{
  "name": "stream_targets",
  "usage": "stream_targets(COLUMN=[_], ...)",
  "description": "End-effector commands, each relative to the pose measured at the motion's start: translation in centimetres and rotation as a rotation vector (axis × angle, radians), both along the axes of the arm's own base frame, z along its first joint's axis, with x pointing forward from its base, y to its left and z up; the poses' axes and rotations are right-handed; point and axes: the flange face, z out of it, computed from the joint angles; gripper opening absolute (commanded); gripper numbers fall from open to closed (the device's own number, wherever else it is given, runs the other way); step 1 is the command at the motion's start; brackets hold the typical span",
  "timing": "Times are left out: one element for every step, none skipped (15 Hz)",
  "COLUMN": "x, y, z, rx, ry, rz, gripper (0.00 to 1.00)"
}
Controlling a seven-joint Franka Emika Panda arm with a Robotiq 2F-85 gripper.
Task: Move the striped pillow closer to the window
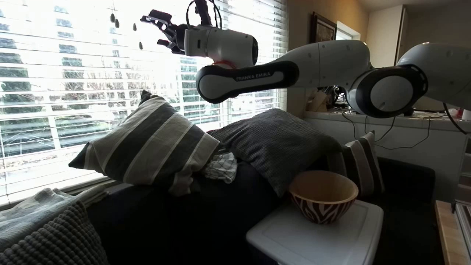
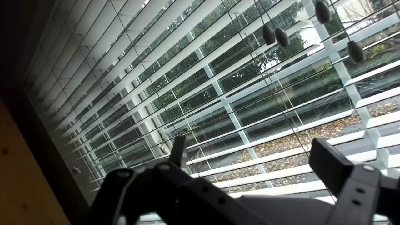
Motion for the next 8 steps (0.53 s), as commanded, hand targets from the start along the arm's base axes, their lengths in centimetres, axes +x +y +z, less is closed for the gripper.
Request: stream_targets(x=[0.00, 0.00, 0.00, 0.00, 0.00, 0.00, 0.00, 0.01], y=[-0.01, -0.01, -0.01, -0.01, -0.01, -0.01, -0.01, -0.01], z=[0.00, 0.00, 0.00, 0.00, 0.00, 0.00, 0.00, 0.00], rx=[0.007, 0.011, 0.012, 0.012, 0.012, 0.012, 0.012, 0.012], ry=[0.004, 0.006, 0.006, 0.006, 0.006, 0.006, 0.006, 0.006], rz=[0.002, 0.003, 0.003, 0.003, 0.004, 0.004, 0.004, 0.004], gripper=[1.00, 1.00, 1.00, 1.00, 1.00, 1.00, 1.00, 1.00])
